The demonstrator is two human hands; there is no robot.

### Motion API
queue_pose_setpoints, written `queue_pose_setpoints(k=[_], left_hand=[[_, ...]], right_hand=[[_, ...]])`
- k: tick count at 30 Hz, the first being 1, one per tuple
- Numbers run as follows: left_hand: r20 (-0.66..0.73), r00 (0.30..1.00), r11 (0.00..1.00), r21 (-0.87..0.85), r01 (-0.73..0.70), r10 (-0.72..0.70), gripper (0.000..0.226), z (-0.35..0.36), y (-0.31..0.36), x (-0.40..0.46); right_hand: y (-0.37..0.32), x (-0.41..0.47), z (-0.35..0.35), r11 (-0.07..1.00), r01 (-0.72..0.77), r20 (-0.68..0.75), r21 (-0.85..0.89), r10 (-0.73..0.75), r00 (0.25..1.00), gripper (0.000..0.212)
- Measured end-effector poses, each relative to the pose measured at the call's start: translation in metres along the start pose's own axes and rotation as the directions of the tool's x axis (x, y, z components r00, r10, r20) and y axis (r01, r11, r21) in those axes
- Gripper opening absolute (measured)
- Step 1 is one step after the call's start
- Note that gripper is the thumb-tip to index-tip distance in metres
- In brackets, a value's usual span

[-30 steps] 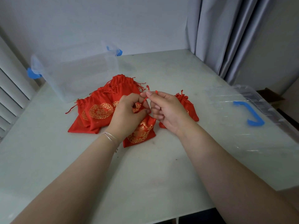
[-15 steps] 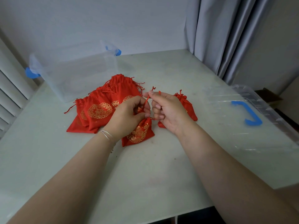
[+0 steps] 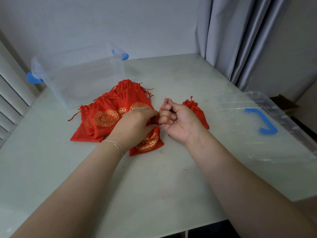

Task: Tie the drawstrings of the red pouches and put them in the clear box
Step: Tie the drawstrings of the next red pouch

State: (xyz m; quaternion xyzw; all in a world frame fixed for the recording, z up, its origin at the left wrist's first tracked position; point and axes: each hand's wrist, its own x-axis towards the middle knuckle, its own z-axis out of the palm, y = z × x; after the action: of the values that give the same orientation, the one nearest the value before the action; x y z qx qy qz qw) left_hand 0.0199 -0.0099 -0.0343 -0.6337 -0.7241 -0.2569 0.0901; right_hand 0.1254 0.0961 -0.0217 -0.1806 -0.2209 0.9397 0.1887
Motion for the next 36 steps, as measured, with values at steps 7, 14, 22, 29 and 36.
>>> queue_pose_setpoints(k=[7,14,22,29,36], left_hand=[[-0.120,0.978,0.968,-0.207,0.142,-0.169,0.017,-0.004,0.005,-0.001],[-0.057,0.929,0.843,-0.442,0.305,-0.366,0.017,-0.009,0.005,0.000],[0.113,0.797,0.435,-0.788,0.435,-0.593,0.019,-0.021,0.002,-0.003],[0.295,0.723,0.170,-0.852,0.495,-0.625,0.017,-0.029,-0.007,-0.004],[0.177,0.764,0.343,-0.814,0.468,-0.621,0.015,-0.034,-0.002,-0.003]], right_hand=[[0.000,0.000,0.003,0.997,0.051,0.032,-0.059,-0.049,0.998,0.030],[0.001,-0.004,0.004,0.884,0.253,0.129,-0.392,-0.220,0.967,0.024],[0.010,-0.006,0.004,0.351,0.469,0.320,-0.810,-0.406,0.856,0.023],[0.004,-0.011,0.000,0.114,0.549,0.465,-0.828,-0.408,0.786,0.021],[-0.002,-0.020,0.002,-0.132,0.493,0.505,-0.860,-0.365,0.782,0.020]])
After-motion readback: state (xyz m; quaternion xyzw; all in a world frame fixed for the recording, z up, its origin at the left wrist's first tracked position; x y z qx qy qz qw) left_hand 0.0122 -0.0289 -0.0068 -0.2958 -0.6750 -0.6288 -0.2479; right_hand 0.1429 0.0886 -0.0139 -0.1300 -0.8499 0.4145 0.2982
